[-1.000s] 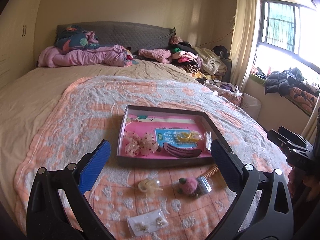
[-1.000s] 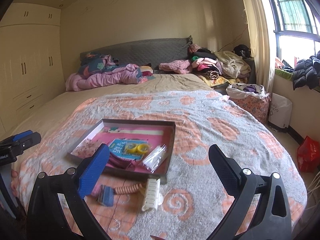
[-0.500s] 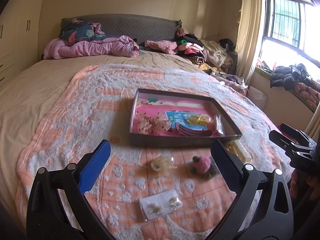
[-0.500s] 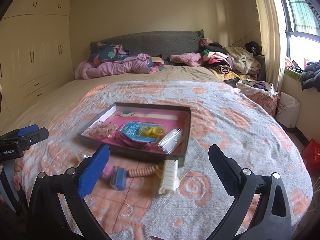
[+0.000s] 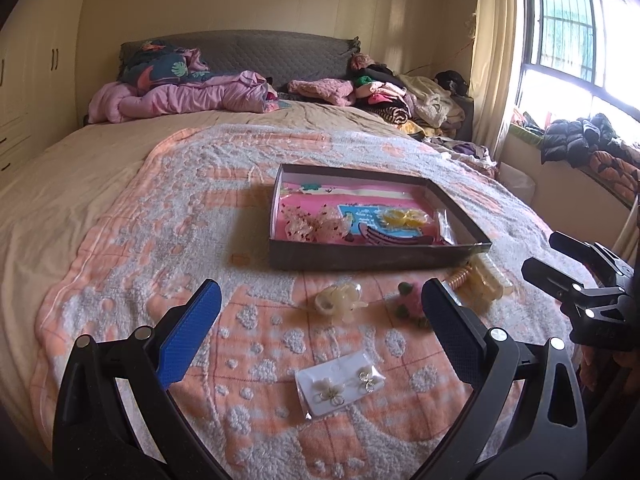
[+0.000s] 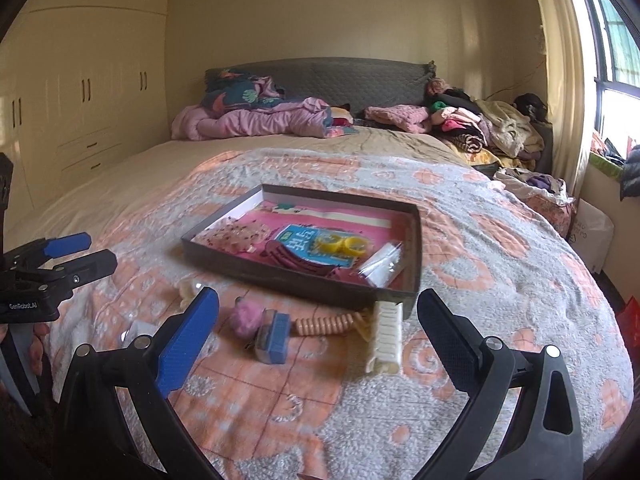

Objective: Organize jewelry
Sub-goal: 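Lower the left gripper to the white pearl clip while the right grasps the blue comb, then carry the pearl clip with the left gripper while the right carries the blue comb into the tray, then open both grippers to drop the pearl clip and blue comb in the tray, then withdraw both tools from the tray back over the remaining accessories, then grasp the pink pompom tie with the left gripper while the right grasps the white claw clip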

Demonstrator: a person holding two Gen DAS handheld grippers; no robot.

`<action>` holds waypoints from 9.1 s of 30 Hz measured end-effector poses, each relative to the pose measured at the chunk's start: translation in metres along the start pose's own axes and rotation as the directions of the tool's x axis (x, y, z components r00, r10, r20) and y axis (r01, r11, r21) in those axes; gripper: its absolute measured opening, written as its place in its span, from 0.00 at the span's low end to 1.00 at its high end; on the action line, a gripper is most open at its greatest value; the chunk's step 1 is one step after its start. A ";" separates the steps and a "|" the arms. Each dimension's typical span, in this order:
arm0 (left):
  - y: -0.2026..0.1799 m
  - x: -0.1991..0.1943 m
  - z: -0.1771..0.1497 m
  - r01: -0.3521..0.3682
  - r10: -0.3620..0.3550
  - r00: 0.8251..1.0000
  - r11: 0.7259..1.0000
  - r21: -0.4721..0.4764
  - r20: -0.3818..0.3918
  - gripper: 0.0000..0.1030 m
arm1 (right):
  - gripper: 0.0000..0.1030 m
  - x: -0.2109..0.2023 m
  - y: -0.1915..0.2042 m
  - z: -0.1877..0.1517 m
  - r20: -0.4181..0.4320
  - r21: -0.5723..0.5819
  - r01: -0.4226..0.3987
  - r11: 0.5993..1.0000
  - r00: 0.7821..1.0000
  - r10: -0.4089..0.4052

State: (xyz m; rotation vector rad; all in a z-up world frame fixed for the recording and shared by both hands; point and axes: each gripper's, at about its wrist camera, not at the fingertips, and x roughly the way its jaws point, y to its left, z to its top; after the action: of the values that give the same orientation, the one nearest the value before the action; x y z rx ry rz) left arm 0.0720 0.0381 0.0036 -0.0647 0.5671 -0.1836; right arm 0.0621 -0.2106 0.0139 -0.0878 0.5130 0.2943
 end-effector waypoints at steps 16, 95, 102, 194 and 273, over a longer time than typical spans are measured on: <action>0.013 0.026 -0.021 -0.011 0.010 0.996 1.000 -0.007 -0.083 0.89 | 0.76 0.044 0.018 -0.025 -0.152 -0.009 -0.069 0.998 0.986 0.067; -0.060 0.058 0.043 0.153 -0.146 0.984 0.985 0.073 -0.099 0.39 | 0.25 0.017 -0.043 -0.003 -0.086 0.093 0.021 0.995 0.996 -0.013; -0.073 0.065 0.053 0.173 -0.165 0.982 0.981 0.086 -0.091 0.39 | 0.25 0.011 -0.059 0.004 -0.065 0.110 0.040 0.993 0.997 -0.033; -0.050 0.101 0.105 0.078 -0.077 0.997 0.997 0.019 -0.018 0.69 | 0.70 0.061 -0.088 0.066 0.014 0.094 0.065 0.993 0.998 -0.067; -0.054 0.044 -0.009 0.063 -0.058 0.990 0.997 0.036 -0.126 0.89 | 0.83 0.027 -0.057 -0.023 -0.098 0.064 0.034 0.997 0.995 -0.028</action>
State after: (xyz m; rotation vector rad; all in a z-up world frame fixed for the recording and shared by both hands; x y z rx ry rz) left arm 0.0951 -0.0230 -0.0206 -0.0317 0.6861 -0.2591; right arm 0.0907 -0.2619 -0.0194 -0.0465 0.6170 0.2433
